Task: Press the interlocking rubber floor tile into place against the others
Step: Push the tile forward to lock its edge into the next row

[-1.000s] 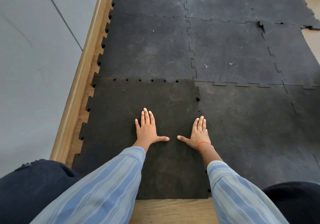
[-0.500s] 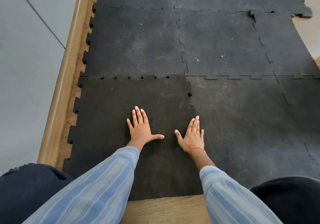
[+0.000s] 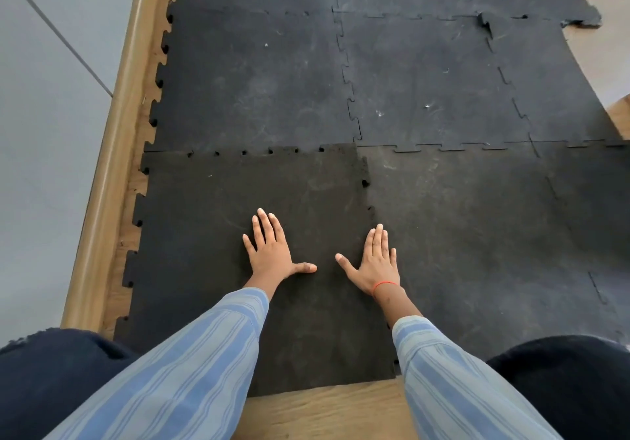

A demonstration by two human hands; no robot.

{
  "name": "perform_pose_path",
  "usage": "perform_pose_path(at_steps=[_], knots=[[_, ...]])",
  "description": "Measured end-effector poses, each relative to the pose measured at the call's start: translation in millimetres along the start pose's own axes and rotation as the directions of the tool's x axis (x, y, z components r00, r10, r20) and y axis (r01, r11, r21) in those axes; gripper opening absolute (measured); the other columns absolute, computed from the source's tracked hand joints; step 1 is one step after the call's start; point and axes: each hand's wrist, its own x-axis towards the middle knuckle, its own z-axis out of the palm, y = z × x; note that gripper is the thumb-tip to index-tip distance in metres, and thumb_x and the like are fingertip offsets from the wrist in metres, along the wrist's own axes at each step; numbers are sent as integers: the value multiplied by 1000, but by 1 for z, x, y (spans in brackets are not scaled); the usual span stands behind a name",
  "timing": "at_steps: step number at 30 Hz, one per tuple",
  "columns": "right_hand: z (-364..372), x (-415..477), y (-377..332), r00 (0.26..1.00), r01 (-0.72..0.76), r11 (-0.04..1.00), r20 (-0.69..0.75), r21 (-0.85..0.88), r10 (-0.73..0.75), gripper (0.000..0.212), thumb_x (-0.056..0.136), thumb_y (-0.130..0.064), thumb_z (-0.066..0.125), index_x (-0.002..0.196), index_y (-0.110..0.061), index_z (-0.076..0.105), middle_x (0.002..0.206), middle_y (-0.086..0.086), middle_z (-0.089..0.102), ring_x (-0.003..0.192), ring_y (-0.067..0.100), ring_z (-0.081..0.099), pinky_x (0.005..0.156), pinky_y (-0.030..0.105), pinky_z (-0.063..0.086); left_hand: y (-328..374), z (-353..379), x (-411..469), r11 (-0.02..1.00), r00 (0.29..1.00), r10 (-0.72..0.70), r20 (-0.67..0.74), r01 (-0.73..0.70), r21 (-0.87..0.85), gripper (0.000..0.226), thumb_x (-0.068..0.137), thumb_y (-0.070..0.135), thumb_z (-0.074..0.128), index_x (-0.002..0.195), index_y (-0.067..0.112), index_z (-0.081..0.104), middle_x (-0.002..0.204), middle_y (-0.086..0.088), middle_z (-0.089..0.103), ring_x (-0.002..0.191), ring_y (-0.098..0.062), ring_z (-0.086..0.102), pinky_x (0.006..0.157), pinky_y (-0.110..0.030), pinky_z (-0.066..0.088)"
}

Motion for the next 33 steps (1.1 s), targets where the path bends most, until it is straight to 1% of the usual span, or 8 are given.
perform_pose_path(at_steps=[4,7,12,16,18,24,29,33], knots=[[-5,1,-9,1000,-19,1000,-9,7,19,109,81,-77,33,151,-5,-10,159,7,-21,148,20,-17,122,43,0,1,-4,1,1000,999,-6,40,7,-24,153,57,85,63,148,2,-28,154,-17,-35,145,-34,-26,118,-57,1],[-13,9,-14,999,24,1000,-33,18,-23,108,81,-78,32,151,-7,-11,159,6,-21,147,19,-18,122,43,-1,0,-7,5,1000,999,9,37,-9,-6,155,54,86,64,148,4,-28,155,-16,-35,146,-33,-26,118,-55,1],[-18,18,-17,997,8,998,73,-55,-4,123,71,-86,36,150,-7,-14,159,7,-24,147,20,-20,122,44,-2,-12,-18,14,996,995,91,35,-91,17,153,55,81,69,151,7,-25,157,-10,-33,148,-28,-22,119,-53,2],[-49,38,-25,994,8,995,106,-96,2,117,74,-85,30,151,-7,-9,160,7,-18,148,19,-15,121,45,-3,-29,-45,33,984,989,139,60,-145,108,155,53,75,77,152,8,-22,158,-7,-32,149,-25,-19,121,-51,5],[-73,60,-28,993,55,994,107,-99,-44,114,76,-84,30,151,-8,-10,160,6,-18,148,18,-16,121,45,-3,-28,-56,45,977,986,143,84,-154,148,159,50,71,81,151,7,-24,156,-7,-35,148,-25,-21,121,-51,5],[-78,96,-32,974,188,947,-78,-260,-215,115,75,-85,27,150,-9,-14,158,4,-25,147,17,-20,121,44,-3,-25,-58,64,971,984,142,109,-160,180,168,42,71,84,147,8,-31,152,-9,-42,144,-28,-29,119,-51,0],[-74,108,-34,982,189,955,70,-230,-178,121,70,-88,29,149,-11,-19,156,3,-30,145,17,-24,121,45,-4,-24,-56,67,970,981,133,142,-158,183,169,42,70,85,146,7,-33,150,-10,-44,143,-29,-32,119,-52,-1],[-72,111,-34,985,169,954,72,-249,-156,123,68,-90,30,149,-11,-20,157,2,-29,146,17,-23,121,45,-4,-21,-57,66,973,981,122,148,-148,177,169,43,68,85,145,7,-34,149,-9,-46,142,-28,-33,120,-51,-2]])
